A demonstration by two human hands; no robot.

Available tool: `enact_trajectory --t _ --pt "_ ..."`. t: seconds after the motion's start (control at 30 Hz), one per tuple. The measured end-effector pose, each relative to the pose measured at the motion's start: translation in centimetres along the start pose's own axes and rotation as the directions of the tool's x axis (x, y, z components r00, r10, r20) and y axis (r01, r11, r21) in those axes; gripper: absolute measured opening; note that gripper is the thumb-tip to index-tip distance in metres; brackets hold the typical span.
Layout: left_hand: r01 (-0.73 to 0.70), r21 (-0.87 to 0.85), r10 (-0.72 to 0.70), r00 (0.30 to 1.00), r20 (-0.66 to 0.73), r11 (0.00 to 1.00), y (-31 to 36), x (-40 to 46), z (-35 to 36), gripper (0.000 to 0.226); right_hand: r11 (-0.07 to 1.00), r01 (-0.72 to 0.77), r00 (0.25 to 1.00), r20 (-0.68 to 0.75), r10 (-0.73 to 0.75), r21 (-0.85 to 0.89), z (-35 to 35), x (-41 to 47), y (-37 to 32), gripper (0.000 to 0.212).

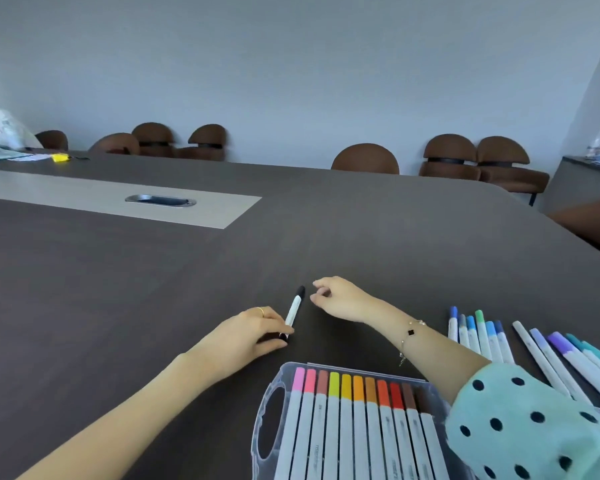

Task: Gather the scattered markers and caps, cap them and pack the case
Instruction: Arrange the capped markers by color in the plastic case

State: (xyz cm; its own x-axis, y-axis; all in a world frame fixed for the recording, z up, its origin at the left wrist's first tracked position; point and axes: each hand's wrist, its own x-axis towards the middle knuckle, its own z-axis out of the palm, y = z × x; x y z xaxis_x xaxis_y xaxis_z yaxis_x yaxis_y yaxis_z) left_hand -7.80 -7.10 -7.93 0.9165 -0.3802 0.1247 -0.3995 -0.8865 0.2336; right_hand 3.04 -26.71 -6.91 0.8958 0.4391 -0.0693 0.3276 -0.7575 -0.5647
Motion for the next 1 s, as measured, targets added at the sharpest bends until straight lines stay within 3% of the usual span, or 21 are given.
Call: enact_trajectory --t 0.23,0.43,0.6,0.77,1.0 --pt "-0.041 -0.019 0.04 0.999 -0.031 0.999 0.6 0.0 0.0 0.027 0.985 -0.037 0.993 -0.101 0.055 0.17 1.0 1.4 -1.2 0.024" --pt "-0.209 -0.077 0.19 0.961 -0.202 0.975 7.2 -0.7 -2.1 0.028 0.927 -0.075 0.985 -0.119 0.126 0.367 -2.8 -3.8 0.2 0.021" --pt "-0.389 -0.08 0.373 0.913 -0.169 0.918 14.4 -1.9 -0.3 0.028 0.951 -0.058 0.994 -0.066 0.082 0.303 -5.1 -11.6 2.5 0.019" --pt "-0.392 -0.123 0.381 0.919 -0.099 0.912 18.7 -3.0 2.3 0.031 0.966 -0.087 0.991 -0.082 0.11 0.245 -5.2 -17.1 5.5 0.023" --pt "-0.352 -0.132 0.352 0.936 -0.024 0.927 20.8 -4.8 2.6 0.037 0.977 -0.015 0.991 -0.128 0.043 0.213 -3.5 -20.5 6.6 0.028"
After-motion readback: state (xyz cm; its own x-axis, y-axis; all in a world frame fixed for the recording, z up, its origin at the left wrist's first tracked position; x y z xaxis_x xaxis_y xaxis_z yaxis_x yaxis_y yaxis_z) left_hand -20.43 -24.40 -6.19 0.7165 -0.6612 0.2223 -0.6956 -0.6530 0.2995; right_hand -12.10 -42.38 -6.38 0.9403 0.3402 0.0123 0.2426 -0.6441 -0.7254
